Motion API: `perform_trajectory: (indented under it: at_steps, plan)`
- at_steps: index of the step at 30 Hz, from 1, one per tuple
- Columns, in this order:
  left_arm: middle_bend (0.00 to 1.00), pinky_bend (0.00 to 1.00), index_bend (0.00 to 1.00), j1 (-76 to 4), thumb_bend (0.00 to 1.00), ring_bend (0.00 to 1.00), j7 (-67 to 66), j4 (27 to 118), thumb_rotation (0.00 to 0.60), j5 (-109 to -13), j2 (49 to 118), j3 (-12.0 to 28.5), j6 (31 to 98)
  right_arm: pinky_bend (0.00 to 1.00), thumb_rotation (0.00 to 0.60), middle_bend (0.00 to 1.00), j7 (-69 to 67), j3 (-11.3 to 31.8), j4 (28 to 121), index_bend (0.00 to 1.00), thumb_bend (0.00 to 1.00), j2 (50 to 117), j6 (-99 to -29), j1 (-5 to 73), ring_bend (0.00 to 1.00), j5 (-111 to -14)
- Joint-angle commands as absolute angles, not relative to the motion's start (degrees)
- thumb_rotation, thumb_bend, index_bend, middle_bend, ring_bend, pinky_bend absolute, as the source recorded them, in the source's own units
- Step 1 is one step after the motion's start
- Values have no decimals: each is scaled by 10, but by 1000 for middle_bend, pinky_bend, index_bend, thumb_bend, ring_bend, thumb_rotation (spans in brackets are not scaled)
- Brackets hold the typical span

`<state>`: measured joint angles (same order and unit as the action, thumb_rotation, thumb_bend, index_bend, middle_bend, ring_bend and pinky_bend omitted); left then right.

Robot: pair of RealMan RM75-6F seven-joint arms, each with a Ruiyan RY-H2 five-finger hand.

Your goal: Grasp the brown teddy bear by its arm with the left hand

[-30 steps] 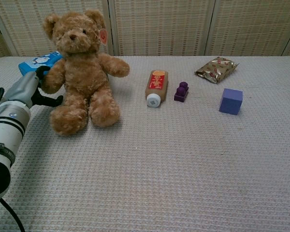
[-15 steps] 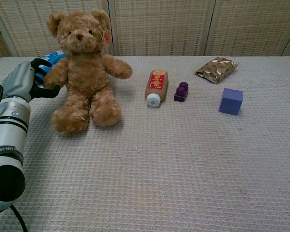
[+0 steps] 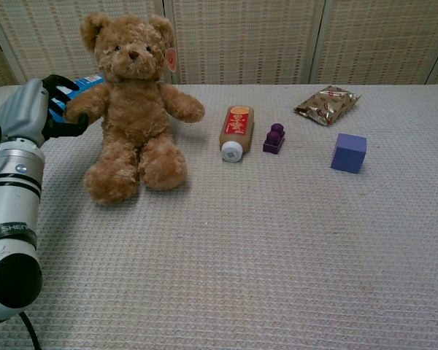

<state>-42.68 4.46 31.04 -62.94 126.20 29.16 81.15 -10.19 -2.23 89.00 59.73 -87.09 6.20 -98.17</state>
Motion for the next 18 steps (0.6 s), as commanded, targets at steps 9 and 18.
perform_trajectory:
  at_steps: [9,18]
  plan:
    - [507,499,390,-418,404,434,35,327,600,-628,1254,285,783,33,600,43,-101,-22,891,0,128,597,-870,63,0,-981]
    - [527,499,411,-415,404,439,54,324,600,-647,1255,270,787,33,600,44,-102,-23,891,0,128,597,-870,62,0,-982]
